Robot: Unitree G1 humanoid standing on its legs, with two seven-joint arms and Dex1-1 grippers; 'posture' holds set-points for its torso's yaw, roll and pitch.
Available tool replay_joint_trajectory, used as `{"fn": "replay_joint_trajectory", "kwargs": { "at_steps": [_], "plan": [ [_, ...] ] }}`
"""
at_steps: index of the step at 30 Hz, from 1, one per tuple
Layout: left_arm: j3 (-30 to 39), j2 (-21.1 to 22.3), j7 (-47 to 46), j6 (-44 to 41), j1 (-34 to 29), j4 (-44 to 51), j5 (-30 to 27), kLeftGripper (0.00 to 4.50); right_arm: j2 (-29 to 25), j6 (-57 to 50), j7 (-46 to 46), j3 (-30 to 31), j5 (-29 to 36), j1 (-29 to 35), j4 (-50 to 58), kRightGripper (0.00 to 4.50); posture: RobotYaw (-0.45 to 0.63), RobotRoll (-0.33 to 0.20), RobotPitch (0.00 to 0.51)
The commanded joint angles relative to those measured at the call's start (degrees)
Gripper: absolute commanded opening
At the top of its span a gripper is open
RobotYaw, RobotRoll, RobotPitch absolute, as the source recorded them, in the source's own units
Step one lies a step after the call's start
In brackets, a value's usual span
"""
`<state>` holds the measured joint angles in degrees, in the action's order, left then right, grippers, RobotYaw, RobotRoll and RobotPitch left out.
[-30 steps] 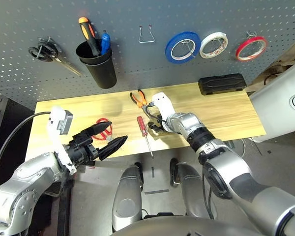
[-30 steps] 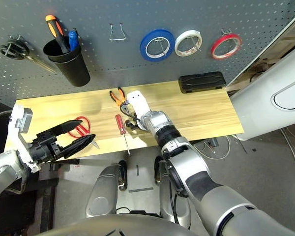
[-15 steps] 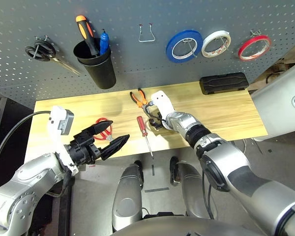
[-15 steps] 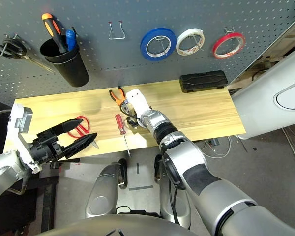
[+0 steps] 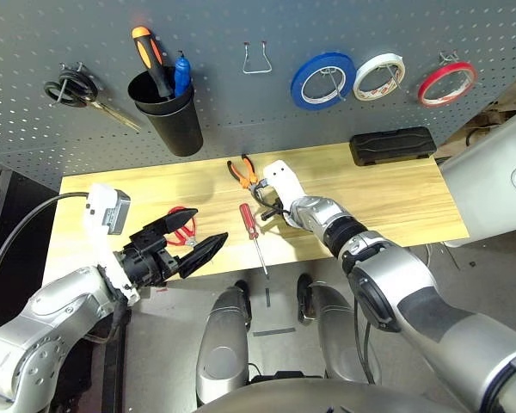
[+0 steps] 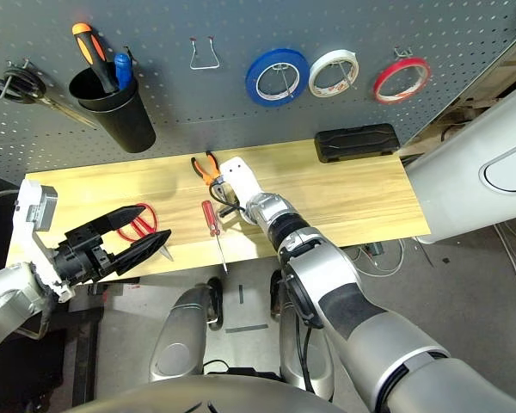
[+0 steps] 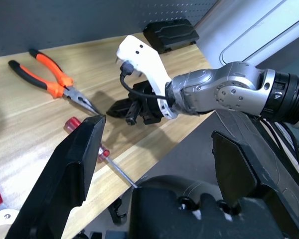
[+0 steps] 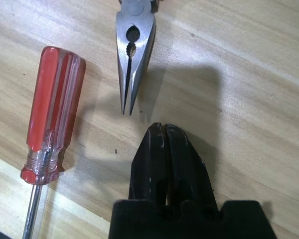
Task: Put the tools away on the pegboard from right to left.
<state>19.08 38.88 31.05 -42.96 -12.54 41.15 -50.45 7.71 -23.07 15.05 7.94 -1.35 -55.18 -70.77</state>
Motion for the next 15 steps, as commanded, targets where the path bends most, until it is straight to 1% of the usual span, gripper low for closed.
{"fn": "replay_joint_trajectory", "kwargs": {
  "at_steps": [1,4,7,9,11,13,15],
  "plan": [
    [-1.28,0.21,-0.06,-0.65,0.14,-0.17,-0.39,4.50,1.29,-1.83,1.73,0.59,-1.12,1.77,1.40,0.07,0.16,0.000,0.289],
    [-2.24,0.07,0.20,-0.38,1.54,-1.52,0.23,4.50,-1.32,-3.43,3.81,1.18,-1.78,3.55,4.77,0.07,0.14,0.000,0.280],
    [-3.27,0.00,0.82,0.34,2.76,-3.13,1.08,4.50,-4.29,-6.66,6.63,2.17,-2.27,6.71,11.74,0.07,0.12,0.000,0.270],
    [-3.99,-0.07,1.68,1.16,3.42,-4.60,1.99,4.50,-6.57,-9.72,8.65,3.06,-2.18,9.76,19.36,0.07,0.11,0.000,0.261],
    [-4.60,-0.14,2.85,2.36,3.87,-6.36,3.19,4.50,-9.48,-13.67,11.50,4.21,-1.67,13.60,29.67,0.07,0.09,0.000,0.251],
    [-5.06,-0.16,3.94,3.53,4.23,-7.99,4.20,4.50,-11.79,-16.61,13.55,5.04,-1.25,16.53,37.83,0.07,0.09,0.000,0.246],
    [-5.53,-0.14,5.29,4.93,4.57,-9.87,5.39,4.50,-14.53,-18.98,16.05,5.70,-0.47,19.23,45.80,0.45,0.07,0.000,0.231]
  ]
}}
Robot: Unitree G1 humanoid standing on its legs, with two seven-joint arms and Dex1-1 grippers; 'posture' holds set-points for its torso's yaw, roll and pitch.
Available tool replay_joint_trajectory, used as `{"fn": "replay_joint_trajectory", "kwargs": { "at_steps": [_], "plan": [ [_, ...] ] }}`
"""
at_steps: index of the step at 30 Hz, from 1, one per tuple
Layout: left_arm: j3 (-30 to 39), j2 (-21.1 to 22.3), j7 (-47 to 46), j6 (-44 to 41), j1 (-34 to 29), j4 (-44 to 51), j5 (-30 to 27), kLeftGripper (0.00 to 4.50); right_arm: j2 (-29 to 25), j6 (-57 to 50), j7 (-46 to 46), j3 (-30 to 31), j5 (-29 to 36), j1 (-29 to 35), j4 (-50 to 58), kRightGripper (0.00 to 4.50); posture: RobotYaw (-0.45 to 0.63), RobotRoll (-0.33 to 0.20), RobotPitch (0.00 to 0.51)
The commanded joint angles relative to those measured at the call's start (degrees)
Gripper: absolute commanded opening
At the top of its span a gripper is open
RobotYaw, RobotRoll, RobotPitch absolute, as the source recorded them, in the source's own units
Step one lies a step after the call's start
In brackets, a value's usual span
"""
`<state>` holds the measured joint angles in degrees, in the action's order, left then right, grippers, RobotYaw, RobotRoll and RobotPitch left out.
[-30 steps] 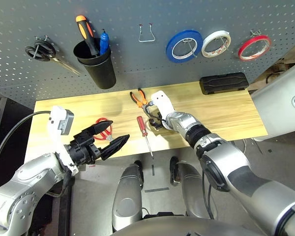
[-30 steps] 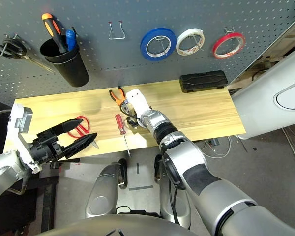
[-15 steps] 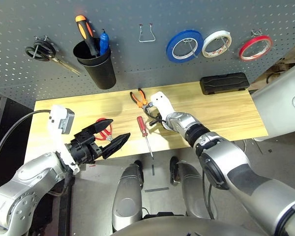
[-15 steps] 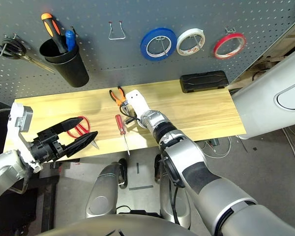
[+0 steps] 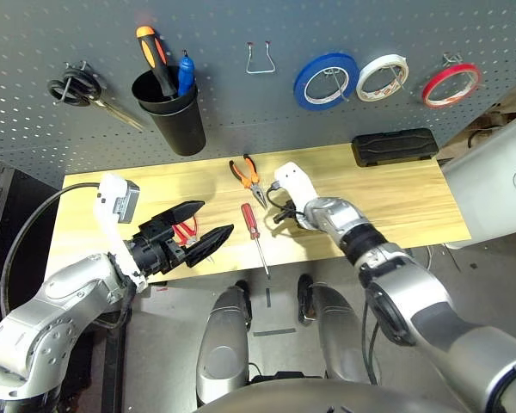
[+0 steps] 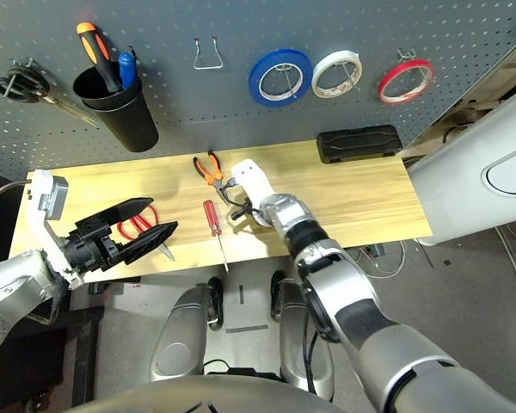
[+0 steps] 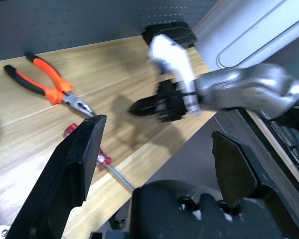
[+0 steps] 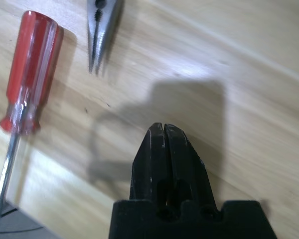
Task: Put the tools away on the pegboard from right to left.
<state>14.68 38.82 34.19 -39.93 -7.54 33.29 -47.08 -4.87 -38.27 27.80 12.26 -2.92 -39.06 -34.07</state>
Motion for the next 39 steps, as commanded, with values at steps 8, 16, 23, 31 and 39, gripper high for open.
{"fn": "replay_joint_trajectory", "kwargs": {
  "at_steps": [8,16,23,31,39],
  "plan": [
    [-2.02,0.06,6.91,7.29,2.04,-9.54,6.15,4.50,-10.66,-7.38,11.02,1.37,5.09,8.72,28.56,3.21,0.03,0.000,0.188],
    [-0.69,0.42,9.78,10.20,2.55,-13.09,7.98,4.50,-17.59,-1.93,18.13,-0.74,10.53,13.14,37.73,4.45,0.02,0.000,0.160],
    [0.31,0.07,10.59,11.91,1.68,-14.92,9.21,4.50,-22.68,1.77,22.42,-3.87,15.32,15.92,40.76,4.45,0.02,0.000,0.141],
    [0.67,-0.44,10.85,12.75,0.81,-15.45,9.63,4.50,-25.87,4.81,24.56,-6.34,18.13,16.89,39.87,4.45,0.01,0.000,0.138],
    [2.43,-0.34,9.49,11.30,-0.90,-11.25,7.84,4.50,-27.87,9.06,27.88,-8.61,20.90,18.80,38.20,4.45,0.02,0.000,0.132]
  ]
}}
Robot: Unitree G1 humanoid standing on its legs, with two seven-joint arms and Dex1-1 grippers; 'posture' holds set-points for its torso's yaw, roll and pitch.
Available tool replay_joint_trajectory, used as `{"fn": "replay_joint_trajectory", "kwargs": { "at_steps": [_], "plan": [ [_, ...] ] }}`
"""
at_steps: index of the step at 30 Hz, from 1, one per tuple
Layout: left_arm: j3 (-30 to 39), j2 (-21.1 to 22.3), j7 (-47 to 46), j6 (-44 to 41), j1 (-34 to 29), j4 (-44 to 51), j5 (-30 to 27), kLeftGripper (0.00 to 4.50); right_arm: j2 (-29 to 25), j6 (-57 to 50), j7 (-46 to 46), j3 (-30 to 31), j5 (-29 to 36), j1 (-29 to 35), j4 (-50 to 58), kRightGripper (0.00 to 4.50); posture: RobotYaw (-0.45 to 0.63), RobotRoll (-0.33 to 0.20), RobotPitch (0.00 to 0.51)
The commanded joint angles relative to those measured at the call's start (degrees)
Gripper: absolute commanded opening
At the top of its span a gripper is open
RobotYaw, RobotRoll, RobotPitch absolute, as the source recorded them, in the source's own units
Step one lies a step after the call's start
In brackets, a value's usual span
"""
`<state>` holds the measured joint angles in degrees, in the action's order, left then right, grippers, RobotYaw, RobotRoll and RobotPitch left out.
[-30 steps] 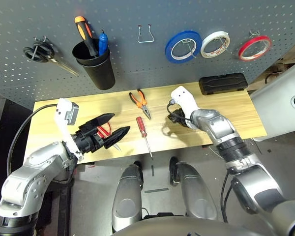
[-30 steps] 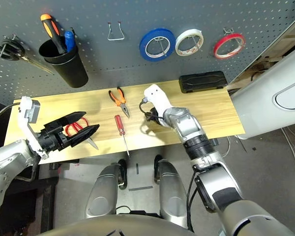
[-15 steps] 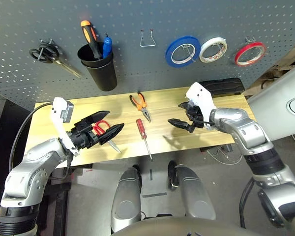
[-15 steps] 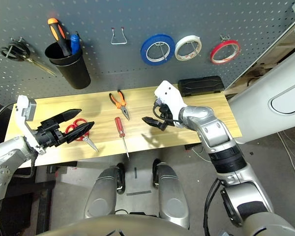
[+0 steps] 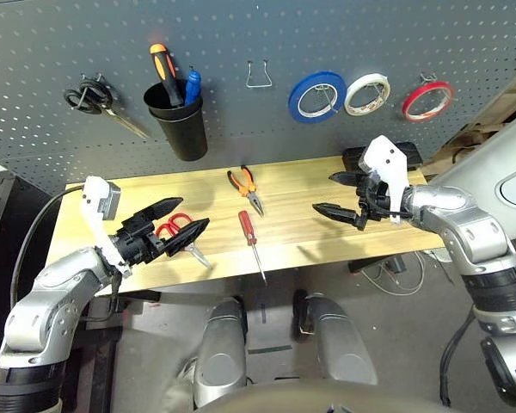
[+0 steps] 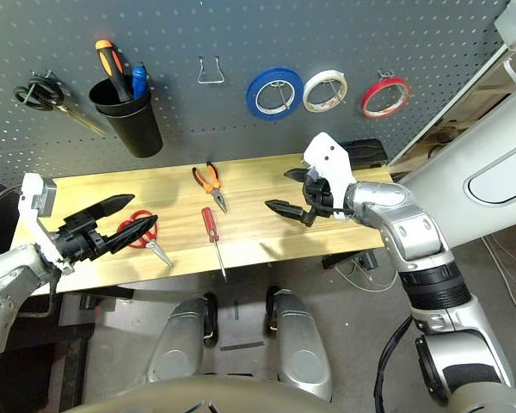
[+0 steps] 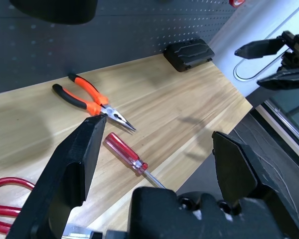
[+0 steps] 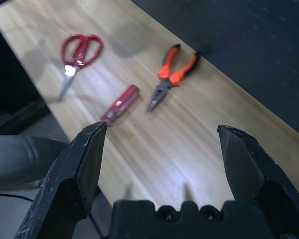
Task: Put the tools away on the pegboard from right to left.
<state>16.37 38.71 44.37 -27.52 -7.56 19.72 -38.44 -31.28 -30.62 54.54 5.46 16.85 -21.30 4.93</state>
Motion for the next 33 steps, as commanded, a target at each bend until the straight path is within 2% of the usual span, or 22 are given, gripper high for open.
{"fn": "replay_joint_trajectory", "kwargs": {
  "at_steps": [1,6,16,33],
  "plan": [
    [0.87,-0.24,-1.04,-1.57,-0.99,3.04,-1.04,4.50,-1.86,1.82,1.46,-2.02,1.31,1.08,-1.22,4.45,0.02,0.000,0.132],
    [2.26,0.02,-0.33,-1.58,-2.52,3.03,-1.37,4.50,-3.76,3.86,2.54,-2.90,1.33,1.20,-3.25,4.45,0.01,0.000,0.130],
    [4.27,0.31,5.99,4.44,-5.55,-4.07,1.35,4.50,-6.76,5.86,5.92,-3.35,2.31,1.67,-6.70,4.45,0.01,0.000,0.128],
    [4.78,0.15,6.23,5.12,-8.66,-1.18,0.32,4.50,-6.59,4.77,4.05,-1.65,0.85,3.93,-7.63,4.45,0.01,0.000,0.139]
  ]
}}
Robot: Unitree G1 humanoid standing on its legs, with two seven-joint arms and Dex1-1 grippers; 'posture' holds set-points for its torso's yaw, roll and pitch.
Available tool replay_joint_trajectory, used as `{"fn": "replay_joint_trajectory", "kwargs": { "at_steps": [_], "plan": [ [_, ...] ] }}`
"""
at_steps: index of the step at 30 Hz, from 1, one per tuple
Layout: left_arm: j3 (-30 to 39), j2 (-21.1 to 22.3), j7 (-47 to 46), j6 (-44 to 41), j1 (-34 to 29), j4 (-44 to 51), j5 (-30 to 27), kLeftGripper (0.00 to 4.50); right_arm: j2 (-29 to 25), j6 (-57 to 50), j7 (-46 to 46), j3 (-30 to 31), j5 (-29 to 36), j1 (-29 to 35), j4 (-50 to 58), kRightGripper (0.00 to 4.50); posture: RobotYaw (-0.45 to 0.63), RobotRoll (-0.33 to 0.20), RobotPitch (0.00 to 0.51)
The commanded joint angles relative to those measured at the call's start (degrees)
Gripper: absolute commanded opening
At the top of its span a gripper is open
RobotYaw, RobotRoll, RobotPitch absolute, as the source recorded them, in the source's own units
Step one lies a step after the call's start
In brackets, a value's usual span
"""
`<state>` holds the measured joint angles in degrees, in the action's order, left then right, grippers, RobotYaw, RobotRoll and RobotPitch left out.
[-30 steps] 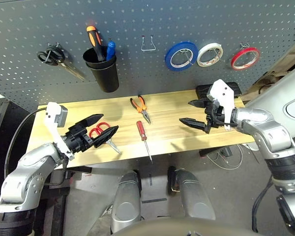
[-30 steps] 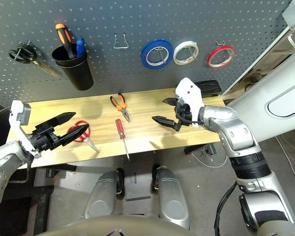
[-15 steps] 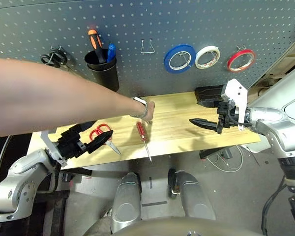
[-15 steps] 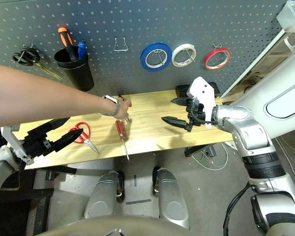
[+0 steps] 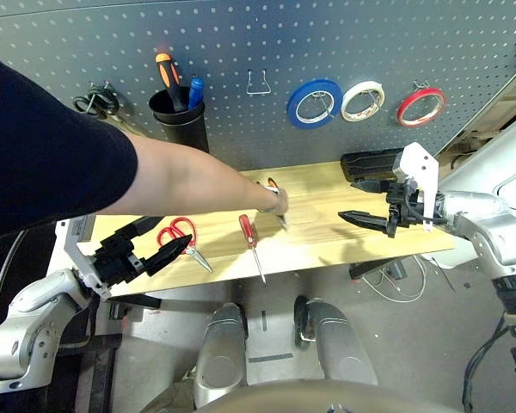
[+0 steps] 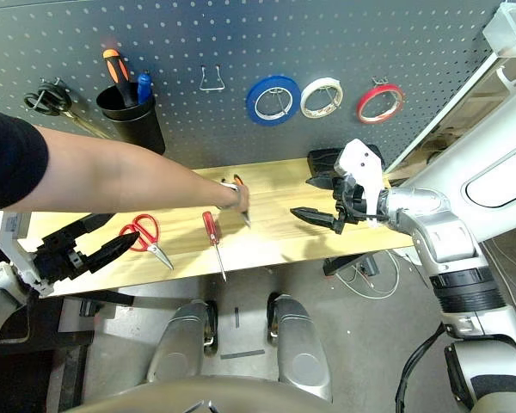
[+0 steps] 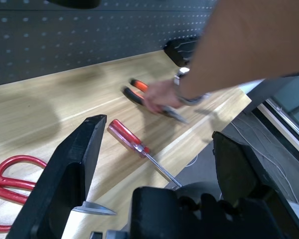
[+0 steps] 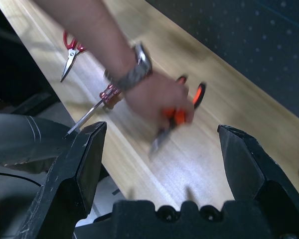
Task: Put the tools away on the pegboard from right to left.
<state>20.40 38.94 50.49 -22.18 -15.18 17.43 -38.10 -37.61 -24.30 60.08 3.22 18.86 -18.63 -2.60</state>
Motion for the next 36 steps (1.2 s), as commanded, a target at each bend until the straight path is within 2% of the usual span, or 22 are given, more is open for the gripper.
{"fn": "replay_joint_trajectory", "kwargs": {
  "at_steps": [1,6,9,18,22,30,36],
  "plan": [
    [0.77,-0.07,0.02,-0.32,-1.12,1.30,-0.10,4.50,-0.32,-2.11,-2.19,0.73,-1.57,1.30,-0.34,4.45,0.01,0.000,0.140],
    [0.67,0.12,-0.95,-1.86,-0.42,2.56,-0.82,4.50,-0.54,-8.80,-6.69,2.32,-4.27,1.83,0.52,4.45,0.01,0.000,0.148],
    [0.79,0.03,-1.60,-2.88,-0.09,3.32,-1.16,4.50,-0.10,-9.71,-6.41,2.51,-3.93,2.53,1.25,4.45,0.01,0.000,0.151],
    [1.93,0.05,-0.80,-2.98,-1.57,3.09,-1.06,4.50,1.99,-10.38,-9.62,6.31,-8.15,1.00,-0.65,4.45,0.03,0.000,0.166],
    [2.42,-0.10,0.23,-1.99,-2.79,2.22,-0.63,4.50,5.54,-12.12,-11.22,8.91,-9.40,-1.62,-1.85,4.45,0.03,0.000,0.173],
    [2.31,0.18,0.87,-2.17,-3.60,2.57,-0.91,4.50,15.20,-23.86,-20.92,14.08,-14.55,-10.33,-7.55,4.45,0.04,0.000,0.198],
    [3.54,1.87,2.36,-3.55,-6.08,4.21,-1.89,4.50,19.83,-30.03,-25.86,13.25,-14.92,-12.36,-8.03,4.45,0.04,0.000,0.250]
  ]
}}
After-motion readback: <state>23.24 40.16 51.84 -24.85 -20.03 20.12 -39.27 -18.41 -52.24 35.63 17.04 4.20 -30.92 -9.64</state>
